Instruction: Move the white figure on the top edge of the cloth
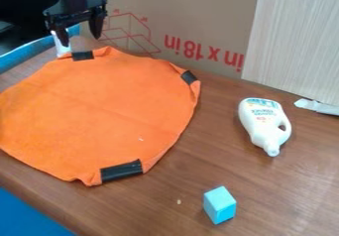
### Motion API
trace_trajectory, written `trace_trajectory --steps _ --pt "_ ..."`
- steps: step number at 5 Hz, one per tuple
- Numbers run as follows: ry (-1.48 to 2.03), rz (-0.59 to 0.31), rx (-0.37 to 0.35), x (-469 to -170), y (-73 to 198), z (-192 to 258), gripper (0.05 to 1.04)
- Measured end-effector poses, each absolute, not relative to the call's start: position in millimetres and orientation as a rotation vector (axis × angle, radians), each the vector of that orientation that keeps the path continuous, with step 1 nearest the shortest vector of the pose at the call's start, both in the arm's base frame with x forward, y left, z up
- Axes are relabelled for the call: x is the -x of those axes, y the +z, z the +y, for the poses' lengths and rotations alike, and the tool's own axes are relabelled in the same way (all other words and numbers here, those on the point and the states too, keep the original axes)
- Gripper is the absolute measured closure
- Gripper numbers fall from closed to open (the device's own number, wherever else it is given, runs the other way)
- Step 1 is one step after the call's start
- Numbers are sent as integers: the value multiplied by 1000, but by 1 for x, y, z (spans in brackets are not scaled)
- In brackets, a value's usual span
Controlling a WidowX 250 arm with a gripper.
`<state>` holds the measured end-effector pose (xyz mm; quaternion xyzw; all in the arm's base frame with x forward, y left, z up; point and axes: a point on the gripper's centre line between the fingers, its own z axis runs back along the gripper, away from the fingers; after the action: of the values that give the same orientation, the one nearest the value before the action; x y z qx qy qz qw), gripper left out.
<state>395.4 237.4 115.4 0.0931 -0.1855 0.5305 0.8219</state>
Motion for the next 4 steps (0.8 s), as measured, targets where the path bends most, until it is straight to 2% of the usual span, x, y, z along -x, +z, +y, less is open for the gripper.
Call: trace_trajectory --steps 3,4 --pt "1246 -401 -236 -417 109 274 83" --pt "1270 -420 -234 -421 117 279 83"
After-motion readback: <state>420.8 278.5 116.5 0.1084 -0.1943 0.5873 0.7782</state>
